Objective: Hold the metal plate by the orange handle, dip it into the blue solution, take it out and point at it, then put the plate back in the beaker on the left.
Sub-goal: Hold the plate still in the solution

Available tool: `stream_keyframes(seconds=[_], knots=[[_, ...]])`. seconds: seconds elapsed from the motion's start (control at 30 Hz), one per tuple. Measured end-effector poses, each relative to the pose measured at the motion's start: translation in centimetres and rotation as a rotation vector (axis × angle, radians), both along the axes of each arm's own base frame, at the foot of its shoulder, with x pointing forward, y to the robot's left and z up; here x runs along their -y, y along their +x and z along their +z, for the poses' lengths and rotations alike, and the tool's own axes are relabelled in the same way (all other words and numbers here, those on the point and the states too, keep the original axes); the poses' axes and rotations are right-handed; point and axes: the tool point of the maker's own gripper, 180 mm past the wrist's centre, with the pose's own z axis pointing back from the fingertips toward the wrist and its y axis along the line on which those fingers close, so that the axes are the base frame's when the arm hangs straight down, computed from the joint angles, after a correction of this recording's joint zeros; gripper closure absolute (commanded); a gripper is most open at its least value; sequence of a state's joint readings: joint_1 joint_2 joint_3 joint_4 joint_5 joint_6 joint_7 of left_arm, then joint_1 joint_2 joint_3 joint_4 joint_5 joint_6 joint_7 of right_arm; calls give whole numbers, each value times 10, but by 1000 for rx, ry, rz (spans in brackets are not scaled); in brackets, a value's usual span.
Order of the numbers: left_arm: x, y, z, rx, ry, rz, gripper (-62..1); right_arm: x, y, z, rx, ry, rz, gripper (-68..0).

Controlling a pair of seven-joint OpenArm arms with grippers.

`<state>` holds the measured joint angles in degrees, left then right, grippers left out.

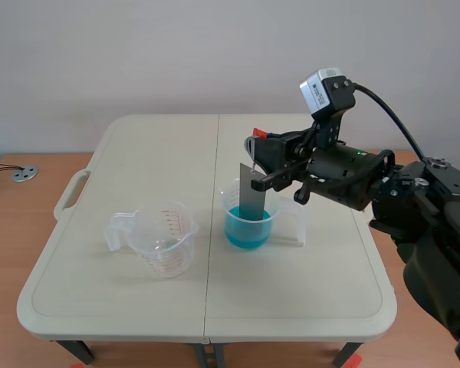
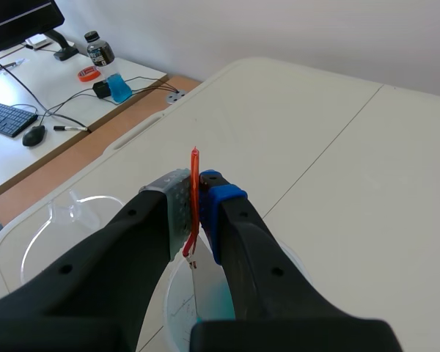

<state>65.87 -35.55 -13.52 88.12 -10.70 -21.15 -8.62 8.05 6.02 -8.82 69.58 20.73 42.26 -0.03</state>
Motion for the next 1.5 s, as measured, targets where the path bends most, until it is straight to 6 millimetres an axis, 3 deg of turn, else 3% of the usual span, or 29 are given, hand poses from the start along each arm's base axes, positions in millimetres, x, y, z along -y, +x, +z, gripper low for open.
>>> stream_keyframes(seconds=[1.5], knots=[[0, 0, 0, -1, -1, -1, -45, 0, -1, -8, -19, -42, 9, -13]])
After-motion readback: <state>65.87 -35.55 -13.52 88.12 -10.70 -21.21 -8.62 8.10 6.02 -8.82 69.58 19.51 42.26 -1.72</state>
